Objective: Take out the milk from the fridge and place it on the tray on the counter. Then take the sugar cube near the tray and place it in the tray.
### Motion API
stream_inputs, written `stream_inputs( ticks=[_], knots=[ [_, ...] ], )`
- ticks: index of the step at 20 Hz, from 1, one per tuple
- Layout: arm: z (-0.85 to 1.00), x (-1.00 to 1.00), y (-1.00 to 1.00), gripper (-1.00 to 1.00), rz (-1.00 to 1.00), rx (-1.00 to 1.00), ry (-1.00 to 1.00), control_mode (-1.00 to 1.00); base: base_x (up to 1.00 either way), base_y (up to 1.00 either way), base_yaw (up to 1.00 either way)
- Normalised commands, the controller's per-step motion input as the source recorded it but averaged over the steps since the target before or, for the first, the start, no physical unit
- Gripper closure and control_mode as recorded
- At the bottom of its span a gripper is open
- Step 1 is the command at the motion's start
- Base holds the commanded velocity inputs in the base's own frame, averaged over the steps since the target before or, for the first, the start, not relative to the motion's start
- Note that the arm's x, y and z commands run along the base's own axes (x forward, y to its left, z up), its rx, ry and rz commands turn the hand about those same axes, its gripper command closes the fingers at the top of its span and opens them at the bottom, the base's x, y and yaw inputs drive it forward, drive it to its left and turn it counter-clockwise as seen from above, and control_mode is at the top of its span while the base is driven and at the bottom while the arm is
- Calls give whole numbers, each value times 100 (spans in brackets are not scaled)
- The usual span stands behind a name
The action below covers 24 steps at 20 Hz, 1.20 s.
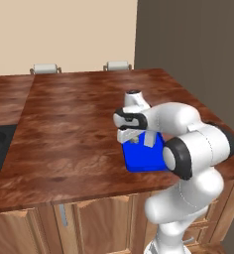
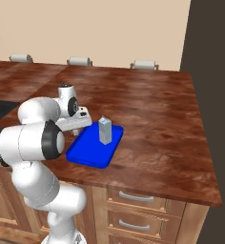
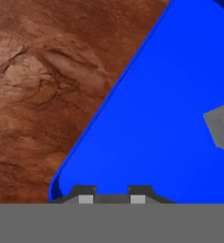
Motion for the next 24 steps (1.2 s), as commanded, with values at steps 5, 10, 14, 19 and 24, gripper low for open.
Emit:
stream_inputs(
  ticks=[5, 10, 14, 19, 24],
  knots=[
    [0, -26, -22, 100, -10, 0, 0, -100, 0, 0, 0],
    [-9, 2, -12, 100, -1, 0, 1, -100, 0, 0, 0],
    [-29, 0, -8, 100, 0, 0, 5, -100, 0, 0, 0],
    [-43, 9, -3, 100, 0, 0, 5, -100, 0, 0, 0],
    [-41, 15, -1, 100, 0, 0, 5, -100, 0, 0, 0]
  ],
)
